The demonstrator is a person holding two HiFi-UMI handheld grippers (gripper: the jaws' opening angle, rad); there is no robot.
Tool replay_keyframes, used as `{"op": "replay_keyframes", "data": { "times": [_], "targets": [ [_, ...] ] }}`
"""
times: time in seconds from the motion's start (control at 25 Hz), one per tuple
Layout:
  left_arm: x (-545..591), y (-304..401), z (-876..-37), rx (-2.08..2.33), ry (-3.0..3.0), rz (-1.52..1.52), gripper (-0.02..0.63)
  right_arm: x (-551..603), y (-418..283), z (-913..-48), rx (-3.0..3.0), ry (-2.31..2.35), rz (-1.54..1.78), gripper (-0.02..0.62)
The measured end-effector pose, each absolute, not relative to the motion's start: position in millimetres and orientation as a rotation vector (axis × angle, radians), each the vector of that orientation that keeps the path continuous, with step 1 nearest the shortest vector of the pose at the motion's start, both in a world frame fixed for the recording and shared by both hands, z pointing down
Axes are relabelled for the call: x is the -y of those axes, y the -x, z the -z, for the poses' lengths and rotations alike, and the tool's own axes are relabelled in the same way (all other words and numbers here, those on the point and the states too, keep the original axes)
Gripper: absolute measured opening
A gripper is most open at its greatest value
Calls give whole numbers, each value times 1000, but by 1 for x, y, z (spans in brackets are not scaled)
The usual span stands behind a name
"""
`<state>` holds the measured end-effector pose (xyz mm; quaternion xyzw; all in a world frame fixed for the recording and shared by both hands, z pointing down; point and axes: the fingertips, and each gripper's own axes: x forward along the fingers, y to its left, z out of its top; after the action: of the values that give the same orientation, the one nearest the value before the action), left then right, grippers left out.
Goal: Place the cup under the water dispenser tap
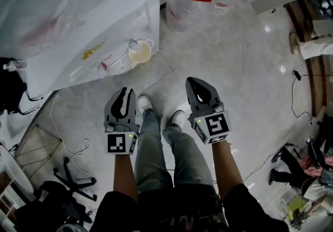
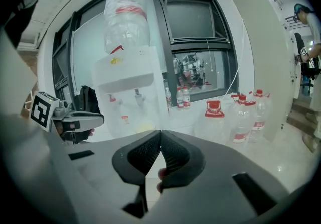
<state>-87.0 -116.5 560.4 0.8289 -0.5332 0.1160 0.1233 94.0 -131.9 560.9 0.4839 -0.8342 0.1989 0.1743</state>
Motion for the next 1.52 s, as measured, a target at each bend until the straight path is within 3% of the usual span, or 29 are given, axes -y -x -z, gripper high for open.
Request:
{"op": "replay_keyframes", "data": {
  "times": [0.24, 1.52],
  "targets": [
    [107, 90, -532, 1562, -2379, -334, 20, 126, -97, -527, 2354, -1389, -563, 15],
    [99, 92, -310, 1739, -2394, -150, 17, 128, -106, -302, 2500, -1507, -436, 14]
  ]
}}
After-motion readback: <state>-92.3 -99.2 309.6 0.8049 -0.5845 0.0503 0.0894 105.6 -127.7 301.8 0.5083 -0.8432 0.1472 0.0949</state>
